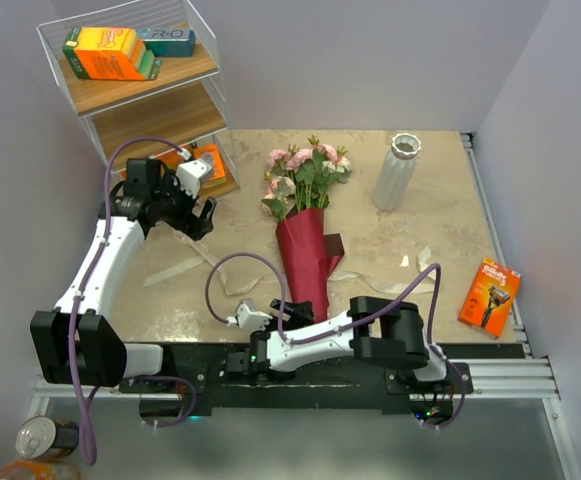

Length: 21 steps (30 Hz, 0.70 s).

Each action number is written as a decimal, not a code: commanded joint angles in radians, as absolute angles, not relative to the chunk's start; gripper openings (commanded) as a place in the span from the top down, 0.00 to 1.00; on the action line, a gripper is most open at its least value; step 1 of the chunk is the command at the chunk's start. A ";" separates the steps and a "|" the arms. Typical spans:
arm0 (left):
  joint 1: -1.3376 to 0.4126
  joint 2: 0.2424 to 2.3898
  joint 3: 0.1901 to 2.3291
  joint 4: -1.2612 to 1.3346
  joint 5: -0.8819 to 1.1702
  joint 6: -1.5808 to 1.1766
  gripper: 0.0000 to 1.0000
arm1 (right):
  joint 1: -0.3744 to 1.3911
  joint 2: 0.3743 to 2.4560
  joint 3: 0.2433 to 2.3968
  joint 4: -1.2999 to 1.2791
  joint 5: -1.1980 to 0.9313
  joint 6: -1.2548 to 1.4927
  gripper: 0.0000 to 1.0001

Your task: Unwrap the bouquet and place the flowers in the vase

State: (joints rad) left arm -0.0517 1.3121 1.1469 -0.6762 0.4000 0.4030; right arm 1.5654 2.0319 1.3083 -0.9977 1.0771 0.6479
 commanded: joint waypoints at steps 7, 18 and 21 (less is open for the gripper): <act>-0.037 1.284 1.180 -0.660 0.396 0.397 0.00 | 1.534 1.987 1.437 -1.291 1.290 0.989 0.50; -0.029 1.289 1.174 -0.653 0.417 0.394 0.01 | 1.170 1.576 1.258 -0.647 0.829 0.642 0.20; -0.029 1.292 1.158 -0.647 0.419 0.400 0.01 | 1.100 1.552 1.302 -0.626 0.808 0.579 0.19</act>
